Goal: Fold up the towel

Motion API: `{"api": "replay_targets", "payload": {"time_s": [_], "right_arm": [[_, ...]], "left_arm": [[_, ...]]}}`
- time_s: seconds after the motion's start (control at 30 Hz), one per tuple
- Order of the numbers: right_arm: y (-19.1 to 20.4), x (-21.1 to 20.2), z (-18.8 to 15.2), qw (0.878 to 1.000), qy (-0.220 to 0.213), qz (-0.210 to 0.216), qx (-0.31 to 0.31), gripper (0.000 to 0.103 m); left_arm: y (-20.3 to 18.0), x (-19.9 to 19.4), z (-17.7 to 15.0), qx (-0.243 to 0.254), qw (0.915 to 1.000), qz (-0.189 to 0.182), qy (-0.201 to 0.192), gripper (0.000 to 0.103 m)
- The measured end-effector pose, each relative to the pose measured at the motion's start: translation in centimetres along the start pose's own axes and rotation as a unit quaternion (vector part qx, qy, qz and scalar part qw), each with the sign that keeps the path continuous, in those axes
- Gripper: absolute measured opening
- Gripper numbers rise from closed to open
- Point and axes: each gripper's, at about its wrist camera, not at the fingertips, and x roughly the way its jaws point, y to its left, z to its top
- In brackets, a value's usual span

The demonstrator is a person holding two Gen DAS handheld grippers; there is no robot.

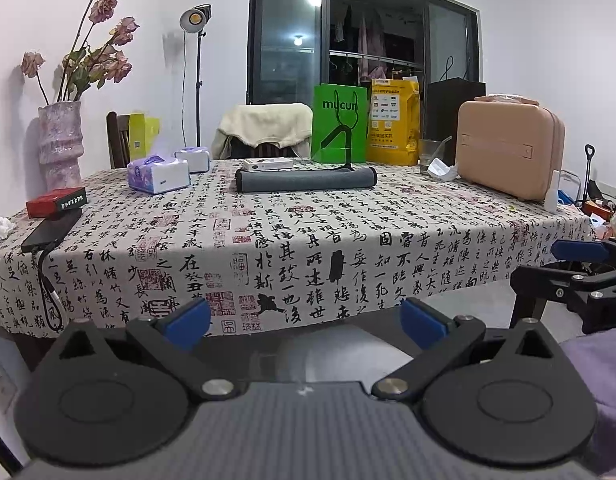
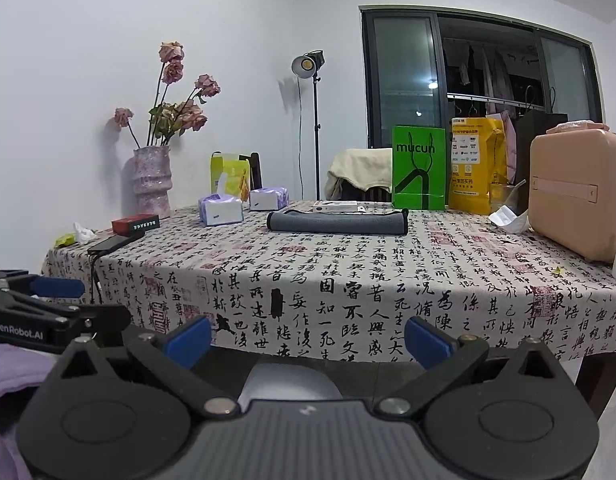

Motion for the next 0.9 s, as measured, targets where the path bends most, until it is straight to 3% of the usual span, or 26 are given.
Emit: {"api": "replay_targets", "payload": {"time_s": [0.9], "right_arm": [[0.00, 0.14, -0.04, 1.000, 0.003, 0.001, 0.002, 0.103]], "left_arm": [[-0.20, 0.16, -0.05, 0.002, 1.0000, 0.000, 0.001, 0.103]]}}
